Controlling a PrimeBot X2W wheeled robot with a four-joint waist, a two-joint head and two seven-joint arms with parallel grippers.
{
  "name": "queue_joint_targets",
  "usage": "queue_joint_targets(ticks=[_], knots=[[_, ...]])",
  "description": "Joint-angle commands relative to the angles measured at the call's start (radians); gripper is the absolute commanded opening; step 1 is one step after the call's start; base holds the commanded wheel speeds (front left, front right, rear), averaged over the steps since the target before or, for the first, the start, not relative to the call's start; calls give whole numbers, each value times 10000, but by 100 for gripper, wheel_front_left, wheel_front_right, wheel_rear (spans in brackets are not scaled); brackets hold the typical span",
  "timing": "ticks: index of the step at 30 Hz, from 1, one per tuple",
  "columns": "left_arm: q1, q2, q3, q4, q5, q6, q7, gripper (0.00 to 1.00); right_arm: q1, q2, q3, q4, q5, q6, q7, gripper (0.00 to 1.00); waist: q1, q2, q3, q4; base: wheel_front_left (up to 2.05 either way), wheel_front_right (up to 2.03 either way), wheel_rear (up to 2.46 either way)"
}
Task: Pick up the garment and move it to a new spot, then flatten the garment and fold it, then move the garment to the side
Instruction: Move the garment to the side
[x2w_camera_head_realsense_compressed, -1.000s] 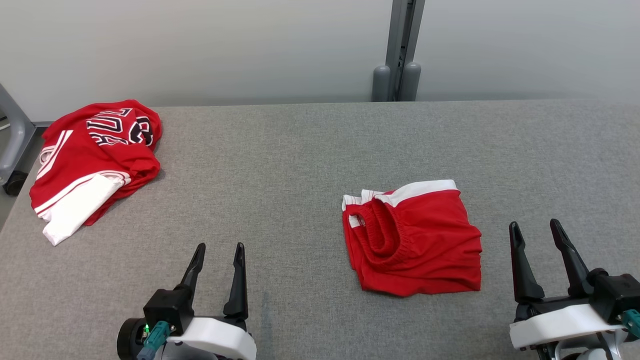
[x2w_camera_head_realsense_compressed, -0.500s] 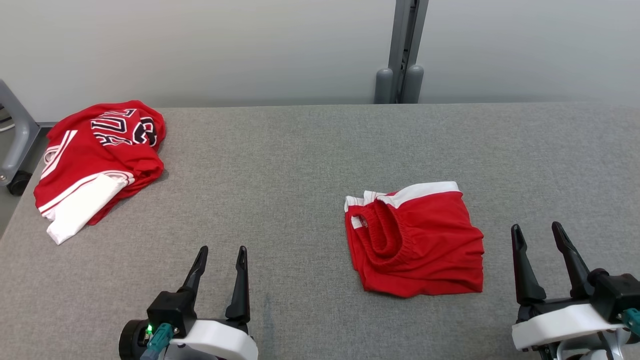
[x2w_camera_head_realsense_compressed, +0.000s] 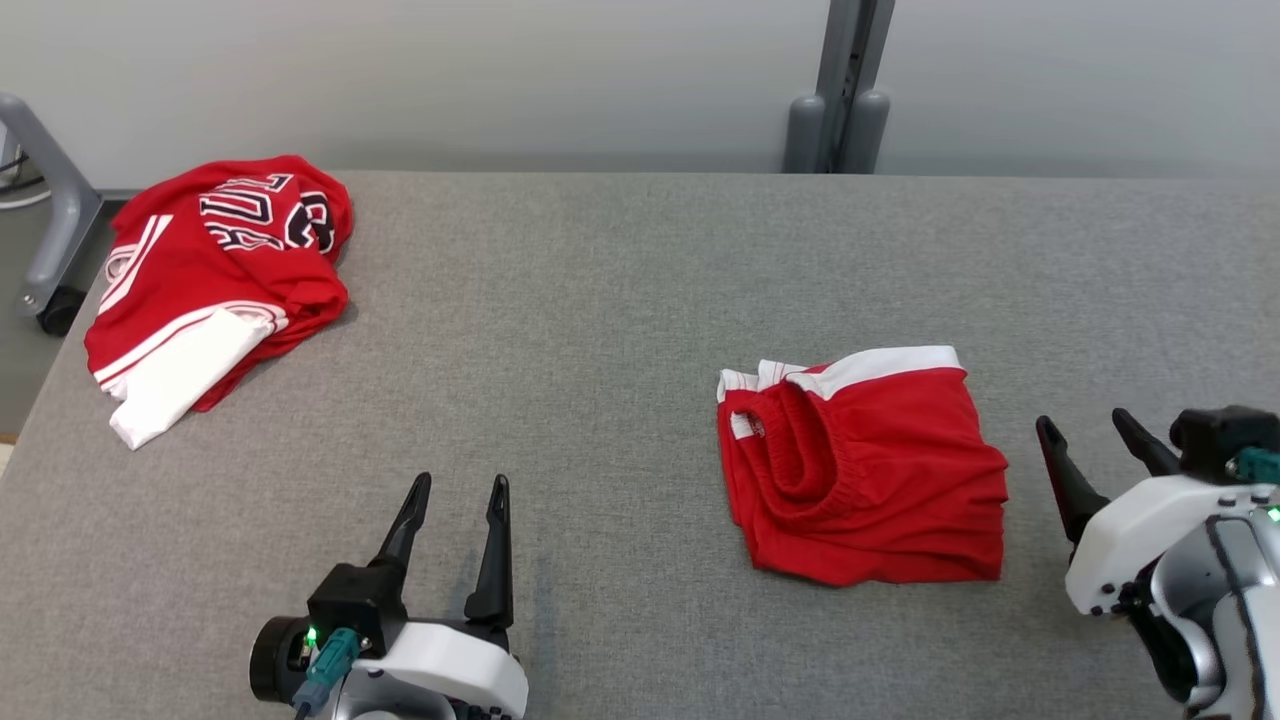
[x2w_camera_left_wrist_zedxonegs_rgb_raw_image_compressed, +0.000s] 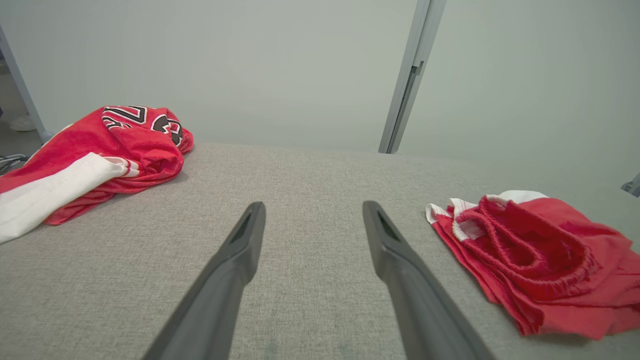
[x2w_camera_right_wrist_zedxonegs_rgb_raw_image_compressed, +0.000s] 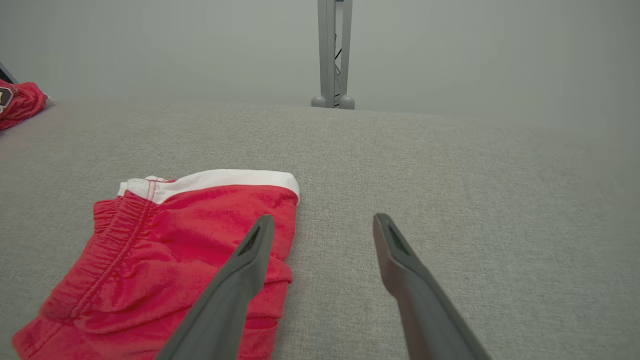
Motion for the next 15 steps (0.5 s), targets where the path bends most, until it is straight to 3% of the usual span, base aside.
queue_joint_targets(ticks=[1,5,15], knots=[[-184,38,14,-8,-28,12,-3,100,-112,-57,81,85,215,-1,150,100,0,0,113,106,0,0,0],[-395,33,-44,24,-81,31,-3,100,-737,-700,550,827,1796,-1,1799,100,0,0,449,390,0,0,0],[-680,39,-84,-41,-51,87,-3,100,-1603,-1504,1442,1726,3506,-1,2976,100,0,0,942,846,0,0,0]])
